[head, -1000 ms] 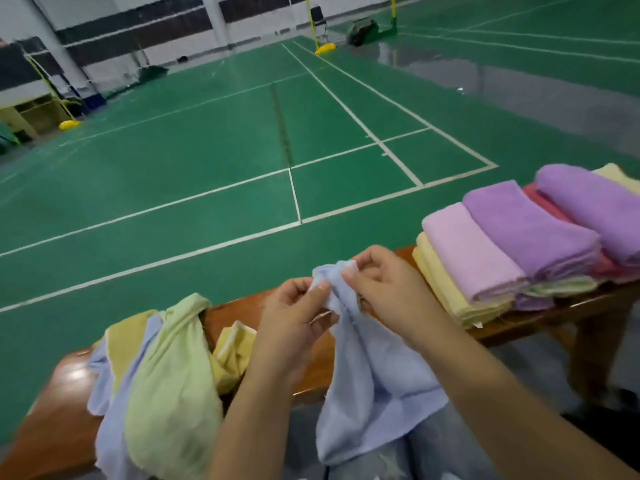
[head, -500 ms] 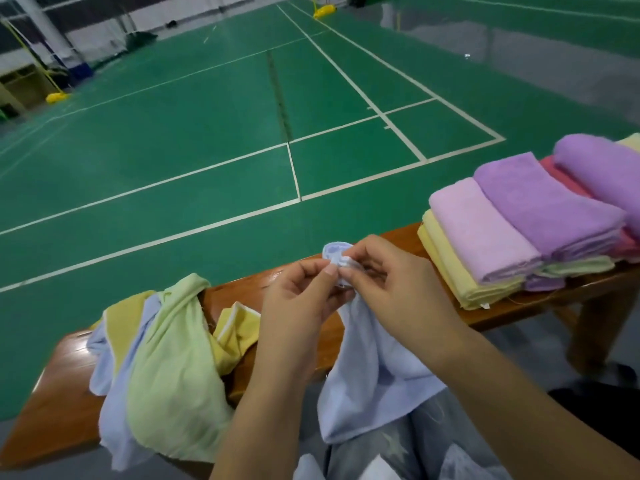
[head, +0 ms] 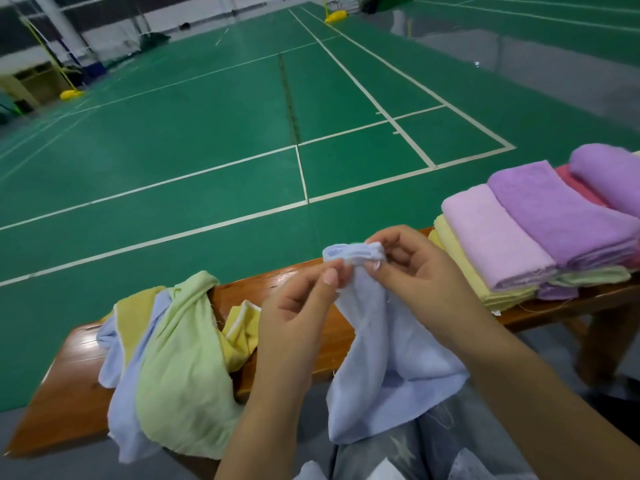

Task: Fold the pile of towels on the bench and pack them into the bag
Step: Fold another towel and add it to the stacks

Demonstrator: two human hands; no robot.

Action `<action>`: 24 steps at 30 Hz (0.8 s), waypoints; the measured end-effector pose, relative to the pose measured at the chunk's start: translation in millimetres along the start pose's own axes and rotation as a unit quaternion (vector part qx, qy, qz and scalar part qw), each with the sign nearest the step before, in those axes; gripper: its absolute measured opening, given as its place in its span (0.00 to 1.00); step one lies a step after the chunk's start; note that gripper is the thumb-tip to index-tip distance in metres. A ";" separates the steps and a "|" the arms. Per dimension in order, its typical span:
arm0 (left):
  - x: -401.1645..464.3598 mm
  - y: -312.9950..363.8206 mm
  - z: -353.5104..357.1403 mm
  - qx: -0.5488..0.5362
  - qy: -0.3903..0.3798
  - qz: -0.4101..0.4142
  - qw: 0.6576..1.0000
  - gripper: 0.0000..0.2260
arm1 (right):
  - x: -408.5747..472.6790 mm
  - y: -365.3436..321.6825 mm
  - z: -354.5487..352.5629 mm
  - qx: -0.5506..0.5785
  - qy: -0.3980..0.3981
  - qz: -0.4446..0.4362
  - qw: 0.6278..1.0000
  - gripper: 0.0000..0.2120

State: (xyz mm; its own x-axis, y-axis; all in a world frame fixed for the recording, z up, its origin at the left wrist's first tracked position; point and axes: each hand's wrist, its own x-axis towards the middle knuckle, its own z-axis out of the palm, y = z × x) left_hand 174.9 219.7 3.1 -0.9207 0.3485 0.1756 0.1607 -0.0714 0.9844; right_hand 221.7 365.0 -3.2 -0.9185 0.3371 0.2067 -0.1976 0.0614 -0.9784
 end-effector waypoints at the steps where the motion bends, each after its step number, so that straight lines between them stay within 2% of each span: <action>1: 0.9 -3.6 -3.0 -0.004 0.037 0.013 0.999 0.11 | 0.6 -1.2 -0.2 0.031 0.006 0.012 0.999 0.07; 3: 5.8 -14.9 -11.2 0.003 0.089 0.019 0.996 0.17 | 2.4 -3.5 0.1 0.081 0.012 0.042 0.996 0.06; 4: 9.3 -19.5 -15.3 0.012 0.087 0.009 0.996 0.23 | 3.8 -6.2 0.6 0.100 0.010 0.054 0.994 0.04; 7: 22.5 -30.0 -22.7 -0.009 -0.014 -0.092 0.996 0.50 | 8.4 -19.1 2.1 0.189 -0.039 0.074 0.978 0.07; 8: 25.6 -32.0 -24.9 -0.043 -0.055 -0.120 0.990 0.55 | 9.7 -25.2 1.9 0.218 -0.061 0.075 0.971 0.08; 9: 27.7 -33.4 -28.2 -0.084 -0.093 -0.132 0.983 0.53 | 10.9 -30.6 0.9 0.237 -0.080 0.072 0.966 0.09; 11: 29.8 -31.5 -33.1 -0.134 -0.152 -0.134 0.970 0.40 | 12.9 -42.0 -2.7 0.253 -0.100 0.061 0.960 0.09; 13: 30.9 -23.2 -36.6 -0.141 -0.172 -0.126 0.967 0.29 | 16.9 -50.5 -10.8 0.244 -0.099 0.054 0.963 0.09; 17: 43.4 -0.2 -44.9 -0.122 -0.115 -0.054 0.984 0.17 | 32.3 -60.5 -34.2 0.112 -0.036 0.035 0.992 0.03; 19: 50.2 17.1 -45.9 -0.128 -0.116 -0.009 0.985 0.15 | 38.8 -69.8 -42.6 0.048 -0.017 0.008 0.999 0.05; 22: 58.0 43.9 -46.3 -0.101 -0.097 0.070 0.988 0.09 | 39.9 -90.9 -48.4 0.037 -0.035 -0.050 0.997 0.04; 24: 61.9 57.7 -46.7 -0.018 -0.062 0.137 0.988 0.08 | 37.8 -101.1 -51.2 0.027 -0.041 -0.084 0.995 0.04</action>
State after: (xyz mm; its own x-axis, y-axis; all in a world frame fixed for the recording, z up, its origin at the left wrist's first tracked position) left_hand 110.6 193.5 70.3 -0.7934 0.4226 0.4380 0.3836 -0.2115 0.8989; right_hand 224.4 419.6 102.9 -0.8952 0.2477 0.3705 -0.3678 0.0590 -0.9281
